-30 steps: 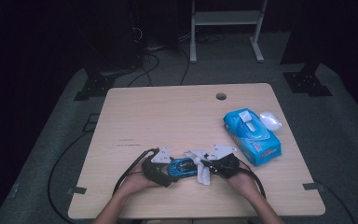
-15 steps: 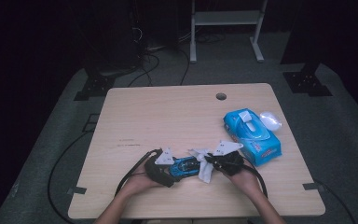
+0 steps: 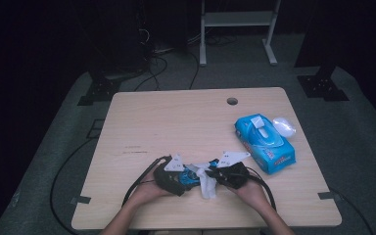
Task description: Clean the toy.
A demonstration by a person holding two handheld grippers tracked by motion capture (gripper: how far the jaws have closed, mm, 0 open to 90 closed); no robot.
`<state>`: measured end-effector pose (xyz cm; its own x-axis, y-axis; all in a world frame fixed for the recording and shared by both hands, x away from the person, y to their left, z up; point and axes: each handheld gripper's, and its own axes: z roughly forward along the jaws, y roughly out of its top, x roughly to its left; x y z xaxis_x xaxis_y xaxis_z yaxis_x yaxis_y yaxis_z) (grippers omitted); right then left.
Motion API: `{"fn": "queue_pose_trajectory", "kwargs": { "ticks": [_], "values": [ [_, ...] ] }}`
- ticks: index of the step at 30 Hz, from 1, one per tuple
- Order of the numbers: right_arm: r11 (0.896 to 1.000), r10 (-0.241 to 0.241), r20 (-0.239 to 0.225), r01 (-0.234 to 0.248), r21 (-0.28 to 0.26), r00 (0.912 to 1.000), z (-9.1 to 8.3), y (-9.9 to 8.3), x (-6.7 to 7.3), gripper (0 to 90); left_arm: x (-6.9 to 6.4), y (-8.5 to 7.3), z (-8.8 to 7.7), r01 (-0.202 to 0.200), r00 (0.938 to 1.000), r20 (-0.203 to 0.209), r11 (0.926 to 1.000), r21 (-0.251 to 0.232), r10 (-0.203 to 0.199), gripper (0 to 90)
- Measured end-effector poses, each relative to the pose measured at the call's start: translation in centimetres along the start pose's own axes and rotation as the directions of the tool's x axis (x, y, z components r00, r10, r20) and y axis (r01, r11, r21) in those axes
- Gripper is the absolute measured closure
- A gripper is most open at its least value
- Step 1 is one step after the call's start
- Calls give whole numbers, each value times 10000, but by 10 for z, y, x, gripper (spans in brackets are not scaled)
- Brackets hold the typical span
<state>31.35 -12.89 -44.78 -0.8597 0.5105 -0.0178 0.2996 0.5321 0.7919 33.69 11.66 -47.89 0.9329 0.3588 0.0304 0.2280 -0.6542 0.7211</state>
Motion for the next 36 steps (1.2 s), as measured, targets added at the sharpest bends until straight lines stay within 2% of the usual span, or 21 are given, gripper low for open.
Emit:
{"fn": "queue_pose_trajectory", "kwargs": {
  "ticks": [1,6,7,13,15,17,20,21,23,25,27,29,31,33,36],
  "values": [
    [9998,-61,-5,61,188,10000,3,-2,-1,840,0,0,0,13,10000,8,10000,2,-13,220],
    [9991,328,235,-334,280,9992,-2,-10,-12,840,2,-2,-1,36,10000,61,10000,43,-36,216],
    [9973,693,219,-698,244,9974,-5,-13,-17,840,3,-2,-2,160,9998,126,9999,31,-160,202],
    [9985,461,370,-471,282,9983,-3,-10,-12,839,2,-2,-3,7,9999,115,10000,45,-7,221],
    [9997,146,72,-148,174,9999,1,-5,-3,837,1,-2,-2,-3,9999,104,10000,13,3,228],
    [9998,3,75,-5,218,10000,4,-4,0,836,1,-2,-2,-38,9999,113,10000,46,37,229],
    [9995,134,96,-137,275,9999,2,-5,-5,836,1,-1,-2,-66,9999,100,10000,70,66,229],
    [9988,305,353,-318,375,9989,-2,-9,-12,837,1,-1,-2,-73,9999,110,10000,62,72,229],
    [9985,323,474,-343,419,9984,-4,-11,-15,837,1,-1,-2,-71,9999,113,10000,49,70,230],
    [9968,732,503,-747,283,9960,-6,-16,-20,838,0,-1,-1,-55,9999,137,10000,-15,55,232],
    [9974,674,537,-686,212,9963,-4,-14,-15,838,1,-1,-1,-61,9999,153,10000,13,61,232],
    [9976,688,372,-692,91,9969,-2,-13,-12,837,1,0,-1,-45,9999,151,10000,17,45,232],
    [9991,420,251,-421,7,9988,1,-10,-5,836,1,0,-1,-39,9999,131,10000,20,39,232],
    [9989,477,188,-478,28,9987,1,-10,-8,836,1,0,0,-43,9999,140,10000,17,43,232],
    [9979,605,450,-615,201,9972,-4,-14,-16,836,1,-1,0,-18,9998,178,10000,0,18,230]
  ]
}}
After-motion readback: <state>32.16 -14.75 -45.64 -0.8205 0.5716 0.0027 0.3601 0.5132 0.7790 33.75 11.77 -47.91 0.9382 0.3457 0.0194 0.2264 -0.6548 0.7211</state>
